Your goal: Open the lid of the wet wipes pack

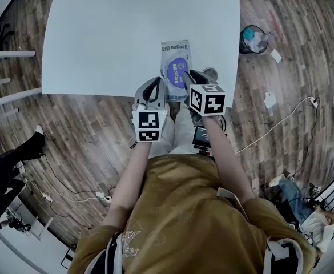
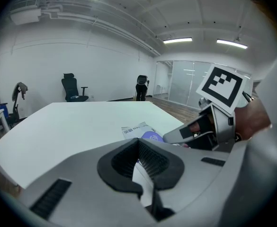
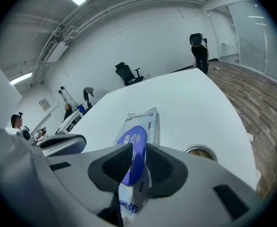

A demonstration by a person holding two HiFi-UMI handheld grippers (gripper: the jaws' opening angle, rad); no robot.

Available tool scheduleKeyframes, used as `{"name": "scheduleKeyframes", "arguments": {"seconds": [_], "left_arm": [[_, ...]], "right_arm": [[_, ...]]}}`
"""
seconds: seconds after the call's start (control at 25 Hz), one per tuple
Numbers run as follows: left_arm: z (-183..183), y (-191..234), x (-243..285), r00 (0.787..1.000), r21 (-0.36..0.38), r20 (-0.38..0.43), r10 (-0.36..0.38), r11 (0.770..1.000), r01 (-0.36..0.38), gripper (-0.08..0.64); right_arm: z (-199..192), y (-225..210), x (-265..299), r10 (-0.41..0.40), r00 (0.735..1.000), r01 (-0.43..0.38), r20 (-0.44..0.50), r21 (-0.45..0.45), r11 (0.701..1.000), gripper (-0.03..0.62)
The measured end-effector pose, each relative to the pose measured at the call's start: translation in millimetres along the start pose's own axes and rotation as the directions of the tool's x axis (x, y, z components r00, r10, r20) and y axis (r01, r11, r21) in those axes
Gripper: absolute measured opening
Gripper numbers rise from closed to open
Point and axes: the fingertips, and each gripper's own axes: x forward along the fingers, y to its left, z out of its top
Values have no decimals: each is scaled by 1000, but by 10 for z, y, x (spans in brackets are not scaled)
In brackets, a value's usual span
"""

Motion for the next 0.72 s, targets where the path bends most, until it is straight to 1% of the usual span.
{"name": "scheduleKeyframes", "arguments": {"seconds": [0.16,0.56,0.72], "left_arm": [[-65,-37,36,1000,9,-16,-14,1000,15,2],[-208,-148,69,998,13,-51,-46,999,47,2],[-249,-258,81,995,22,-59,-74,997,76,2]], "right_arm": [[-39,-19,44,2,999,0,-32,44,999,74],[-12,-23,85,-16,997,19,-71,40,999,74],[-44,-60,124,-24,994,32,-106,73,997,72]]}}
